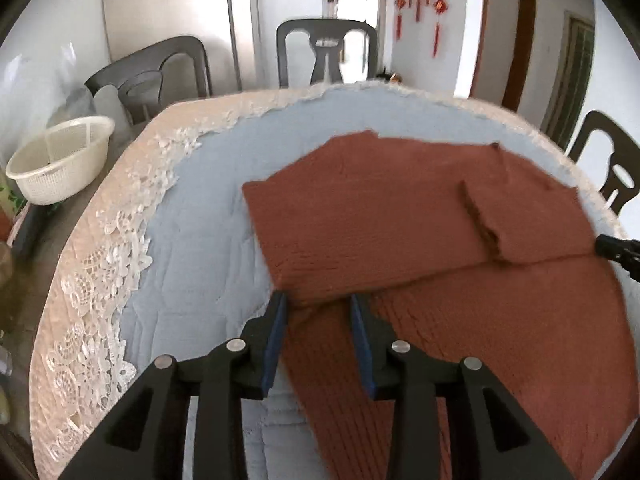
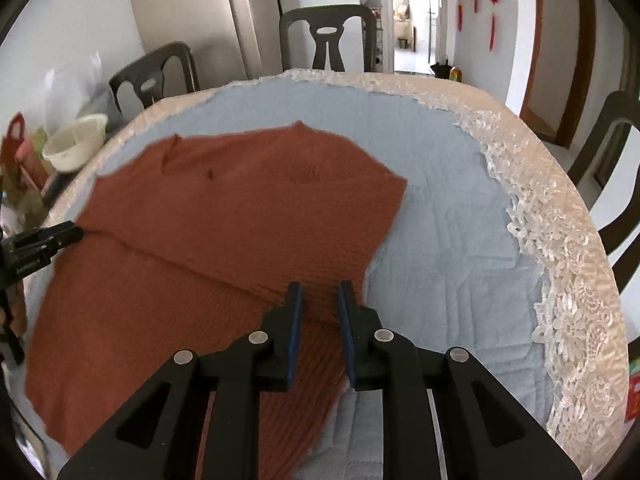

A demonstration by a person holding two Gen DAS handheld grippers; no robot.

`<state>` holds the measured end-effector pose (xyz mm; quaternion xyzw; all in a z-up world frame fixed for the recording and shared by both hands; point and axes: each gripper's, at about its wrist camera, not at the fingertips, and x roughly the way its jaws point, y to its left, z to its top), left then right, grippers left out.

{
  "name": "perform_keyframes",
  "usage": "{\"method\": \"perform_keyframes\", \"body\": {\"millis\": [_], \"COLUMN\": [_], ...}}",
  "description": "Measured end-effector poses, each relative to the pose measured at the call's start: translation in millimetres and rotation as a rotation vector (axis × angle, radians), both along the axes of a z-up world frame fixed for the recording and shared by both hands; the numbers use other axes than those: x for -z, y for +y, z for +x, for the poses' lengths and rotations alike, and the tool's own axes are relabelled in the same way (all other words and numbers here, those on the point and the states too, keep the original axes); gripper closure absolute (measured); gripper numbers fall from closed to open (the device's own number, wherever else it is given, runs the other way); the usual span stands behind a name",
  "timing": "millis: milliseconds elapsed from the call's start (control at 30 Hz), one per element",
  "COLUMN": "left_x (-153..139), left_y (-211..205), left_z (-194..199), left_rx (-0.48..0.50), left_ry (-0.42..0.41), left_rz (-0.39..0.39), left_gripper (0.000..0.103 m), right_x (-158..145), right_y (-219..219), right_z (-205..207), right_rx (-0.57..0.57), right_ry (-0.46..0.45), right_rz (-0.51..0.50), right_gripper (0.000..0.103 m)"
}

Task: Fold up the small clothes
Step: 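Release the sleeve and smooth the folded side with the right gripper, then move both open grippers to the sweater hem edge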

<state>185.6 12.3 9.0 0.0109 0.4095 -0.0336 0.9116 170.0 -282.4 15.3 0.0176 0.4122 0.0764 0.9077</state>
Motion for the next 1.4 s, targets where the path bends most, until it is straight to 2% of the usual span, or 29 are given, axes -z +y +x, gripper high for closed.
{"method": "perform_keyframes", "body": {"millis": [200,300,500,533,567,667,900,1033,1200,1400], "left_x": [-6,-8,-15,-15,-15,-14,0,8,10,11], "left_y": [2,0,2,4,5,11,14,4,6,6], "left_z": [-27,-45,-82,-88,-93,-109,-147,-161,-176,-159], "left_rx": [-0.001,0.006,0.013,0.014,0.011,0.006,0.058,0.091,0.066,0.018], "left_ry": [-0.022,-0.032,-0.066,-0.069,-0.07,-0.071,-0.038,-0.023,-0.04,-0.021], "left_rz": [0.005,-0.012,-0.037,-0.044,-0.05,-0.079,-0.219,-0.224,-0.267,-0.294], "left_gripper": [0.068,0.067,0.06,0.06,0.06,0.059,0.056,0.056,0.054,0.054], "right_x": [-19,-26,-36,-36,-36,-29,3,17,20,20], "right_y": [-1,4,15,16,17,18,7,-2,-9,-12], "right_z": [-18,-36,-69,-74,-80,-91,-120,-133,-154,-159], "right_rx": [-0.015,-0.055,-0.117,-0.125,-0.133,-0.138,-0.087,-0.041,-0.008,0.004], "right_ry": [-0.018,-0.034,-0.055,-0.056,-0.056,-0.042,0.03,0.051,0.028,0.019], "right_rz": [0.087,0.094,0.132,0.143,0.157,0.182,0.267,0.331,0.401,0.445], "right_gripper": [0.084,0.072,0.068,0.064,0.06,0.059,0.058,0.056,0.056,0.056]}}
